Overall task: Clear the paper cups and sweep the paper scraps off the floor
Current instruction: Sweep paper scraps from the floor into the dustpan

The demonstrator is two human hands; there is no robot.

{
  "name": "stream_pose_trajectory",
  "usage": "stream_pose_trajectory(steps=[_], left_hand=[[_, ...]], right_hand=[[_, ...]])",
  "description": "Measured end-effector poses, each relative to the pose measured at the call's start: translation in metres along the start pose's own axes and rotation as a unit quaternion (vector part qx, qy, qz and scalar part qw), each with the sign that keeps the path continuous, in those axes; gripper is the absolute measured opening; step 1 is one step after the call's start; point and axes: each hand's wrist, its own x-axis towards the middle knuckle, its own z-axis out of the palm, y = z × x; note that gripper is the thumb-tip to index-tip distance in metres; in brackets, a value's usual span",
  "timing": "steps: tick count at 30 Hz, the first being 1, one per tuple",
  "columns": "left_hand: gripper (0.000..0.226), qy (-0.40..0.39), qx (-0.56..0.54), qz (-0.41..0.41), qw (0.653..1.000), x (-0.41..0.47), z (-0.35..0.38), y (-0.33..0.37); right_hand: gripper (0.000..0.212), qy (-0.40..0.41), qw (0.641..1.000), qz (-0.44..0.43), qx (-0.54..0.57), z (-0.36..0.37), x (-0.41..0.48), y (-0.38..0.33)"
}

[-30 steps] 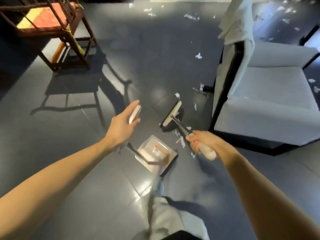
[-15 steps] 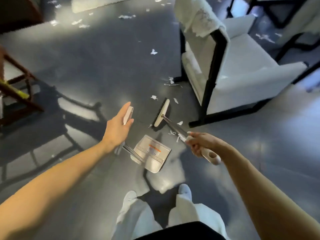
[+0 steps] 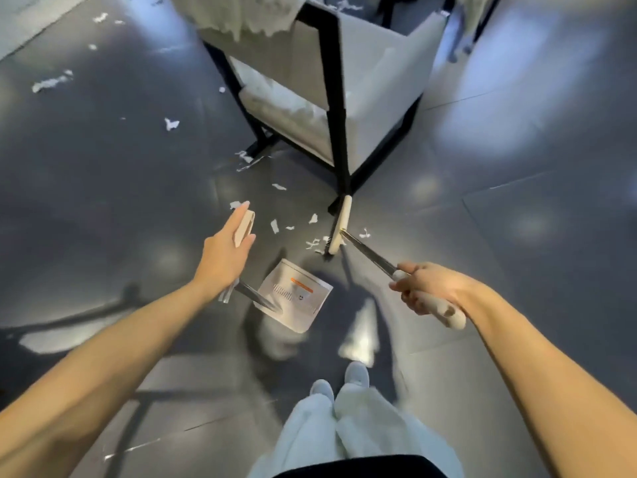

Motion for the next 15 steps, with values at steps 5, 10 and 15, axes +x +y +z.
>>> stream_pose_trajectory(steps=[5,10,15], left_hand=[[0.056,-0.028,0.032,0.043,0.998,0.025,-0.007,0.004],[0.056,-0.061,0.046,0.068,0.995,0.040,-0.007,-0.003],[0.056,-0.087,-0.002,0.060,0.994,0.080,-0.023,-0.022]], right_hand=[[0.015,0.050,0.993,0.010,0.105,-0.007,-0.007,0.010],[0.026,0.087,0.979,0.025,0.183,0.000,0.003,0.022],[0.027,0.129,0.973,0.037,0.187,0.041,0.053,0.006]])
